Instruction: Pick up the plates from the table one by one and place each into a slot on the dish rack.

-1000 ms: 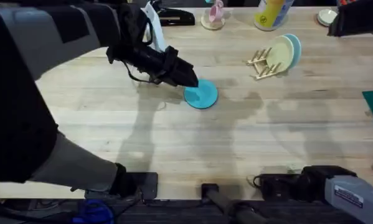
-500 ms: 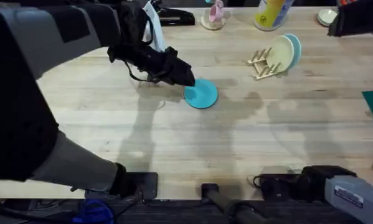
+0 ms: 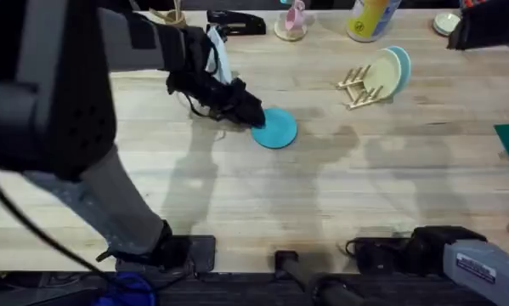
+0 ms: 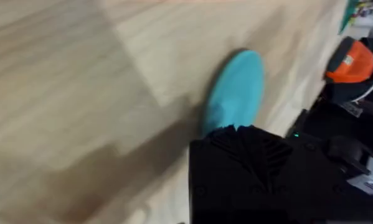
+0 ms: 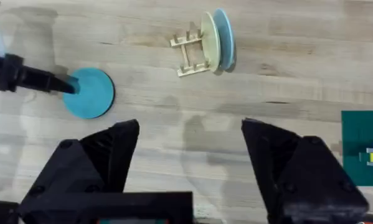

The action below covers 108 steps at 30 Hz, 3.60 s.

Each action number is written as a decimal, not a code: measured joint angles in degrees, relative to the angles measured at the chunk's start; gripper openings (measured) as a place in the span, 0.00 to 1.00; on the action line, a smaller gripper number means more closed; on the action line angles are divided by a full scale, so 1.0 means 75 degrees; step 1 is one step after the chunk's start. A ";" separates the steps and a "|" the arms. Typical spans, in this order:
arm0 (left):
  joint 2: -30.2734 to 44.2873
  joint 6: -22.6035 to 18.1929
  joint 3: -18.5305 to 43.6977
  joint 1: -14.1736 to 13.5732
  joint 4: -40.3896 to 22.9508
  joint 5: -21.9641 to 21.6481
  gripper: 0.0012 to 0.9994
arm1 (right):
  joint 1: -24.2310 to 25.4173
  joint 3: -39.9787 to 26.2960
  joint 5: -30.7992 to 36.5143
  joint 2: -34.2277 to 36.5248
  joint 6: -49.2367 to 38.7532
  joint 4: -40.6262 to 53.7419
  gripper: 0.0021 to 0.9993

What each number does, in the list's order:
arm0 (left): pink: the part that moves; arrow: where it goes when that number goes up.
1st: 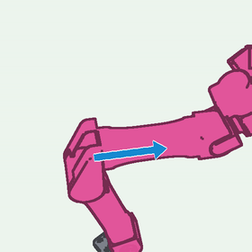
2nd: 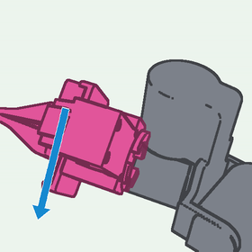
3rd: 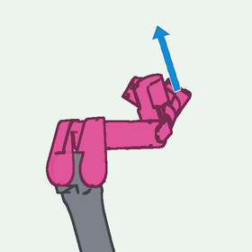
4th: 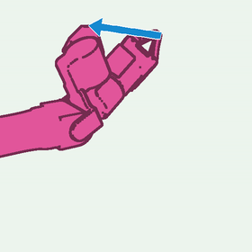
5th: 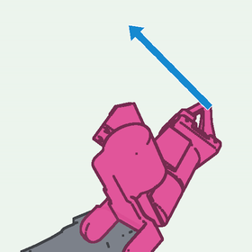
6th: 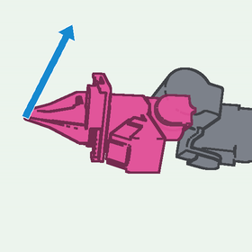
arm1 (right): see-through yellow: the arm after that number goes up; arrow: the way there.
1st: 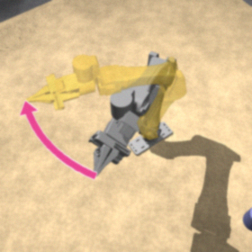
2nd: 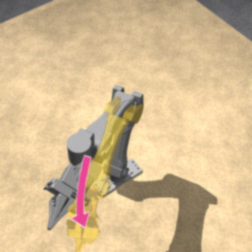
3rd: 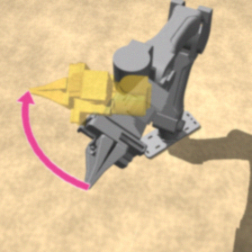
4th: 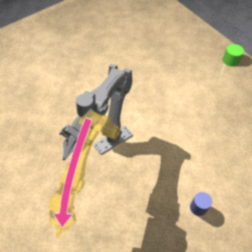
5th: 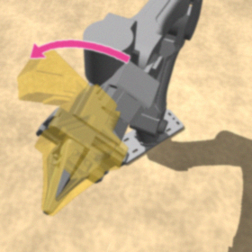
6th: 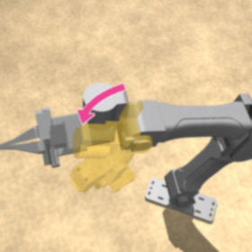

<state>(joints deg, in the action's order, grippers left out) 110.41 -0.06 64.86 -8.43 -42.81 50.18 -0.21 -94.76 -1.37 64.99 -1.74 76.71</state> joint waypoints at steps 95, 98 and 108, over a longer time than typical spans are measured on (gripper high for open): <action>0.0574 0.0076 0.0052 0.0064 0.0062 0.0498 0.04 | -0.3512 0.3471 -0.2142 0.5039 0.4097 -0.5699 0.99; 0.0574 0.0095 0.0052 0.0064 0.0081 0.0496 0.04 | -0.3512 0.3476 -0.2133 0.5039 0.4093 -0.5798 0.99; 0.0574 0.0129 0.0052 0.0079 0.0097 0.0489 0.04 | -0.3520 0.3483 -0.2333 0.5101 0.4099 -0.5918 0.80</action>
<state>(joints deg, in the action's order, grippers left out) 114.72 0.91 65.25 -7.84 -42.09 53.84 -26.61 -68.64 -18.87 103.25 29.01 32.32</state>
